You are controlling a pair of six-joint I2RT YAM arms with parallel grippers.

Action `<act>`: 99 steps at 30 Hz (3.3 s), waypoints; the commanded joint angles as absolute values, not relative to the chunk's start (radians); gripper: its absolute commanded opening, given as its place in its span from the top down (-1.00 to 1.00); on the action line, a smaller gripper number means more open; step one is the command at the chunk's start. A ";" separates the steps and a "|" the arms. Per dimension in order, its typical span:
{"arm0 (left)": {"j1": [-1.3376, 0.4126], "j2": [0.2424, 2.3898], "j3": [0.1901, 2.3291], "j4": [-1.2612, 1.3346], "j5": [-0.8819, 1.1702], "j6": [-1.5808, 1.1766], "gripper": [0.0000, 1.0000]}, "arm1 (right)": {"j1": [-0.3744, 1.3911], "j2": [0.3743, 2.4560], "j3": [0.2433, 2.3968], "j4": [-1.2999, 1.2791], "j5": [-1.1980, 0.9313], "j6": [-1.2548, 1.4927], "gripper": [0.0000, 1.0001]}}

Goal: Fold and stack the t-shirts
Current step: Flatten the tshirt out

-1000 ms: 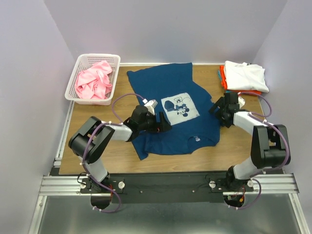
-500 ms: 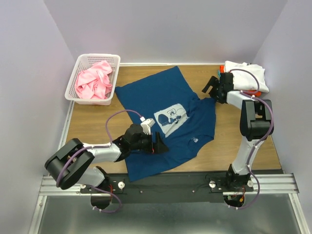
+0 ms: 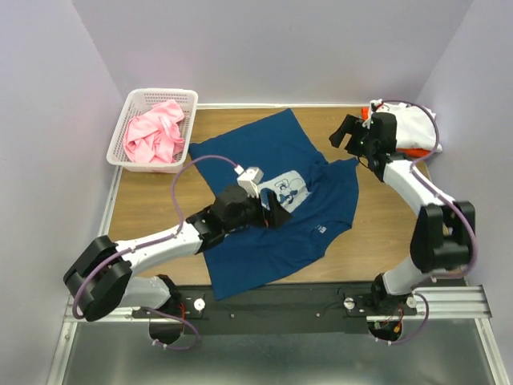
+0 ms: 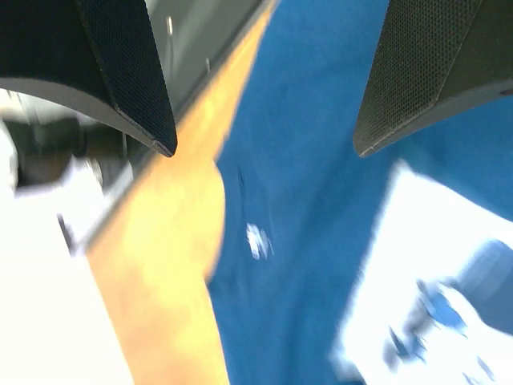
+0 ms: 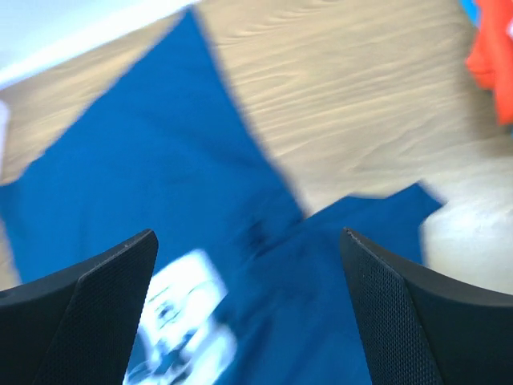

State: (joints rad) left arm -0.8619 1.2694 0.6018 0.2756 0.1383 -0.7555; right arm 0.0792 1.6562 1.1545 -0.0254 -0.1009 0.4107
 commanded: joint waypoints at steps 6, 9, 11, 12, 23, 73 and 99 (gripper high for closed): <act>-0.580 1.310 0.724 0.202 -0.014 -0.648 -0.97 | 0.368 1.293 0.790 -0.126 0.060 0.564 -1.00; -0.511 1.431 0.822 0.213 -0.061 -0.615 -0.97 | 0.455 1.215 0.669 -0.140 0.042 0.661 -1.00; -0.464 1.547 0.915 0.204 -0.040 -0.586 -0.97 | 0.485 1.194 0.602 -0.141 0.005 0.712 -1.00; -0.447 1.587 0.951 0.195 -0.005 -0.581 -0.97 | 0.486 1.192 0.585 -0.143 0.006 0.727 -1.00; -0.367 1.876 1.126 0.181 0.232 -0.583 -0.97 | 0.335 1.412 0.630 -0.150 0.036 0.703 -1.00; -0.657 1.223 0.905 -0.120 -0.333 -0.727 -0.97 | 0.132 1.125 0.825 -0.152 0.087 0.446 -1.00; -0.644 1.017 0.483 -0.057 -0.223 -0.855 -0.87 | 0.232 1.204 0.666 -0.091 -0.051 0.561 -1.00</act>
